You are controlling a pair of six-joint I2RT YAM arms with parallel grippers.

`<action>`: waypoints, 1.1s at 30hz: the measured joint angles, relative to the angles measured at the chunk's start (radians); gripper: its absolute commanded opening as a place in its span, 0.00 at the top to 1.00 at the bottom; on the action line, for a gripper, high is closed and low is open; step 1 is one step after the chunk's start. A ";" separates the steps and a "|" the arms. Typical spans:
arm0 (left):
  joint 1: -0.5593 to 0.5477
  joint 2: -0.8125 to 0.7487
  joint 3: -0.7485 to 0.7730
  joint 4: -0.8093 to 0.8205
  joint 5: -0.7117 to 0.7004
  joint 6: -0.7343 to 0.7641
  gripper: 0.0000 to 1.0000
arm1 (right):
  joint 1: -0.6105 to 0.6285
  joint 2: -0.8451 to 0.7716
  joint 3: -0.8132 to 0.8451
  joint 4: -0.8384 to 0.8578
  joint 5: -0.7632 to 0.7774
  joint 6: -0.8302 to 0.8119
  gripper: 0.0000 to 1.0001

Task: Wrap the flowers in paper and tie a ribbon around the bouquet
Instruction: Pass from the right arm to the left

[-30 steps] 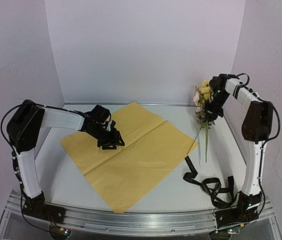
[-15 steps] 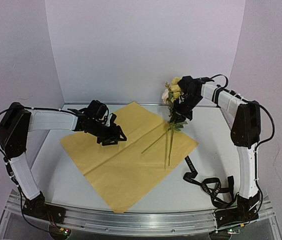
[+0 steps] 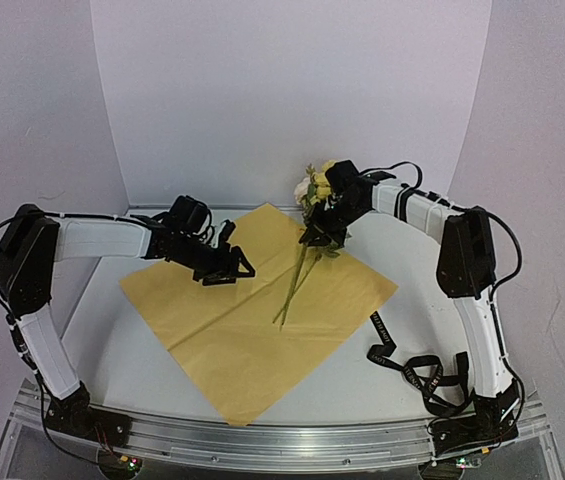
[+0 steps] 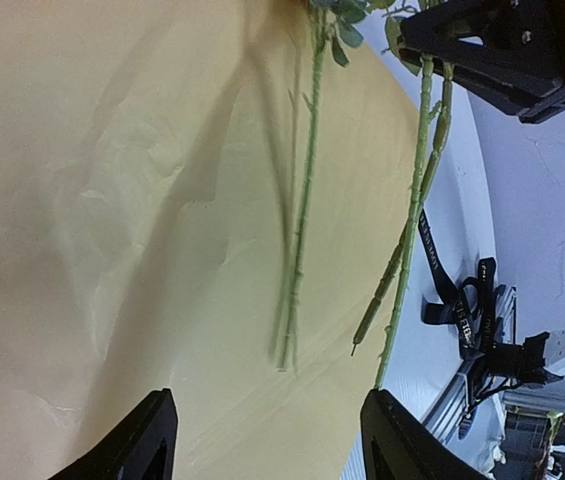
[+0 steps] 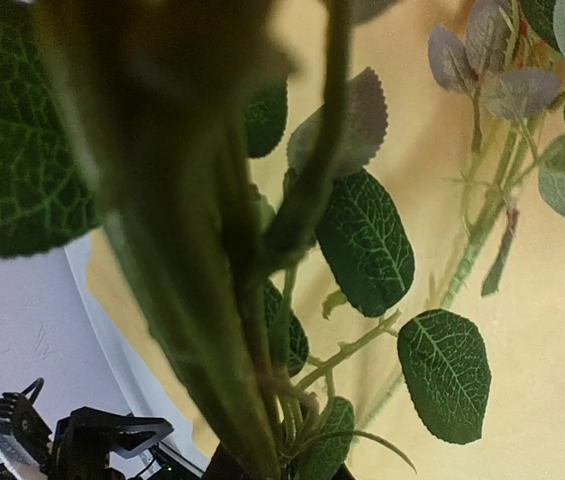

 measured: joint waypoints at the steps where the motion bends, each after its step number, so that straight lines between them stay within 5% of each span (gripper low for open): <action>1: 0.001 0.013 0.002 0.003 0.015 0.003 0.30 | 0.005 0.001 0.000 0.009 -0.007 0.005 1.00; 9: 0.000 0.067 0.003 0.073 0.156 0.028 0.27 | 0.044 0.017 0.030 0.051 -0.047 0.057 1.00; 20: -0.011 0.151 0.158 0.026 0.163 0.161 0.35 | 0.066 0.050 0.026 0.120 -0.091 0.177 1.00; 28: -0.035 0.251 0.243 -0.026 0.137 0.200 0.53 | 0.071 0.050 -0.036 0.143 -0.090 0.199 1.00; 33: -0.053 0.301 0.288 -0.050 0.112 0.207 0.55 | 0.074 0.050 -0.045 0.152 -0.086 0.198 1.00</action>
